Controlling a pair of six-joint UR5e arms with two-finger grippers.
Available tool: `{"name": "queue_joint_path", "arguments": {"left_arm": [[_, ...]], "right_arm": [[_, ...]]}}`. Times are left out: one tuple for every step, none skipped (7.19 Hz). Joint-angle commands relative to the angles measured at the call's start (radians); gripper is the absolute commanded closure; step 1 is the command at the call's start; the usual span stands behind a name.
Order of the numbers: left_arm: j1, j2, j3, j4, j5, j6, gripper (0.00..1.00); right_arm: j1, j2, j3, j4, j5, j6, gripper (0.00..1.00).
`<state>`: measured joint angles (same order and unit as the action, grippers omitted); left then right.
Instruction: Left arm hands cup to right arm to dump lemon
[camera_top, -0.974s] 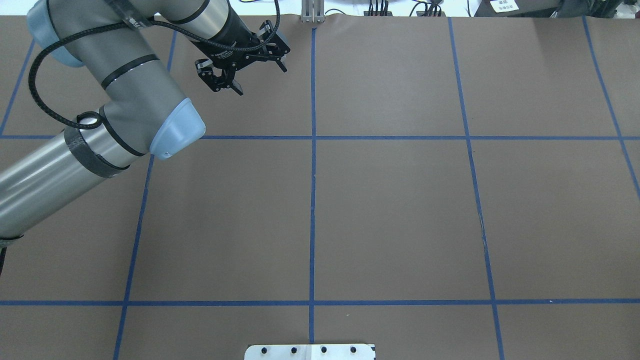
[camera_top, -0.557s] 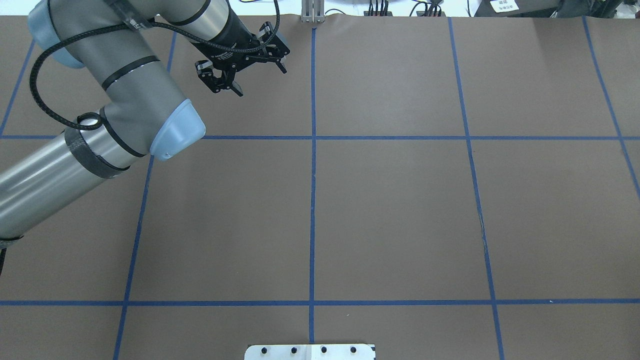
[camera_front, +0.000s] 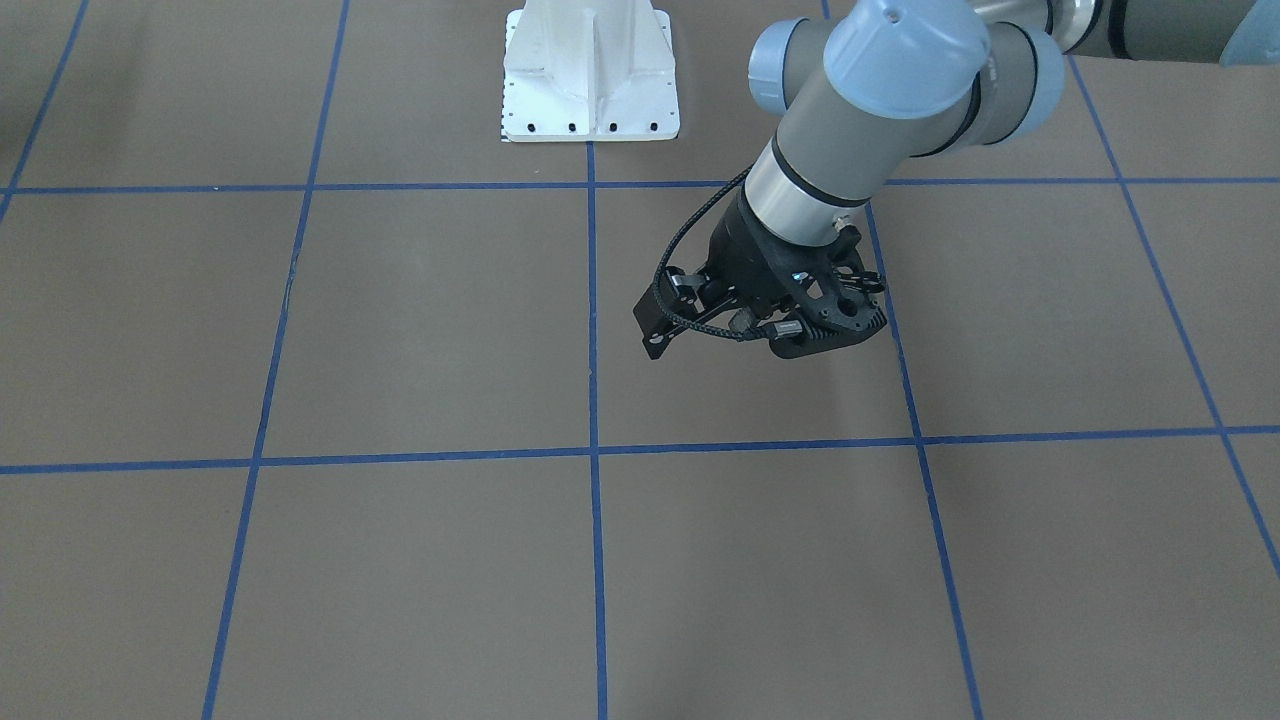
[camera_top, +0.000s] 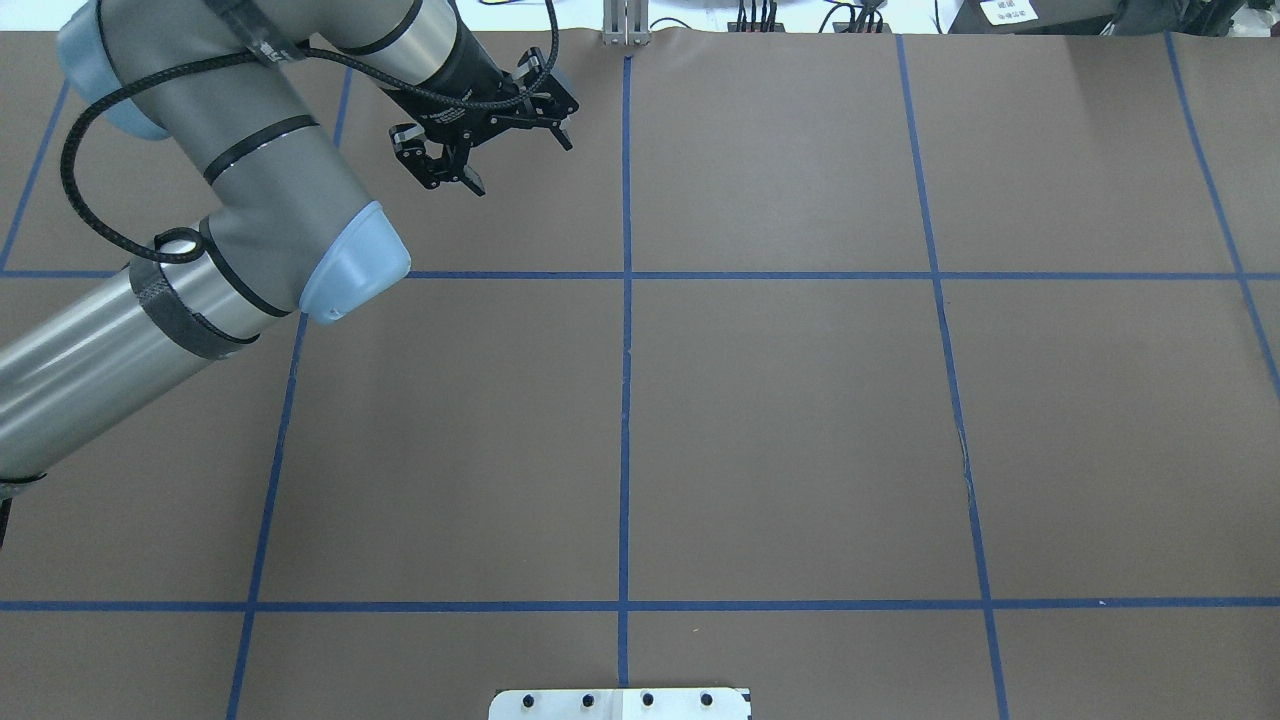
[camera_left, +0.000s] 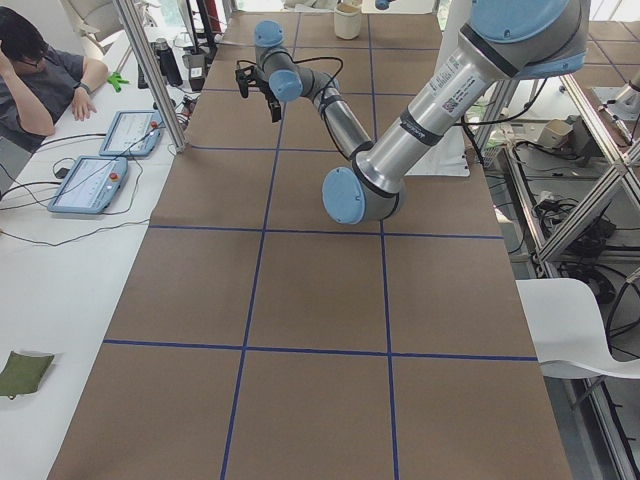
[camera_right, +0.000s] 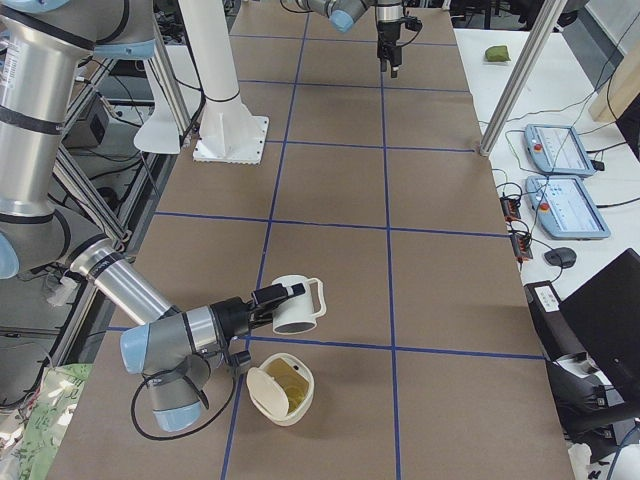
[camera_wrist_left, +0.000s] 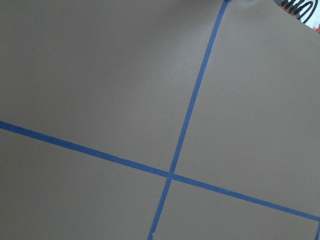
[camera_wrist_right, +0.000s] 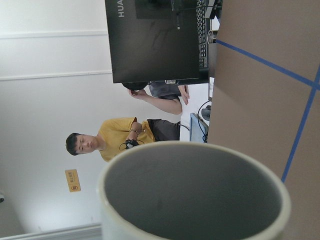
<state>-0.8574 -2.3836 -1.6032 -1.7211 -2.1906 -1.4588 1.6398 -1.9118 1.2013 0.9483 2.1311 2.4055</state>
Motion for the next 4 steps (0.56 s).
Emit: {"name": "queue_joint_path", "arguments": {"left_arm": [[0.001, 0.001, 0.000, -0.002, 0.000, 0.000, 0.00], [0.001, 0.003, 0.000, -0.002, 0.000, 0.000, 0.00], [0.001, 0.006, 0.000, -0.002, 0.000, 0.000, 0.00], [0.001, 0.007, 0.000, -0.003, 0.000, 0.000, 0.00]], "right_arm": [[0.000, -0.009, 0.034, -0.006, 0.059, -0.231, 0.78], [0.002, -0.010, 0.065, -0.016, 0.059, -0.271, 0.78], [0.005, -0.003, 0.130, -0.087, 0.105, -0.311, 0.78], [0.032, 0.000, 0.230, -0.243, 0.165, -0.436, 0.78]]}}
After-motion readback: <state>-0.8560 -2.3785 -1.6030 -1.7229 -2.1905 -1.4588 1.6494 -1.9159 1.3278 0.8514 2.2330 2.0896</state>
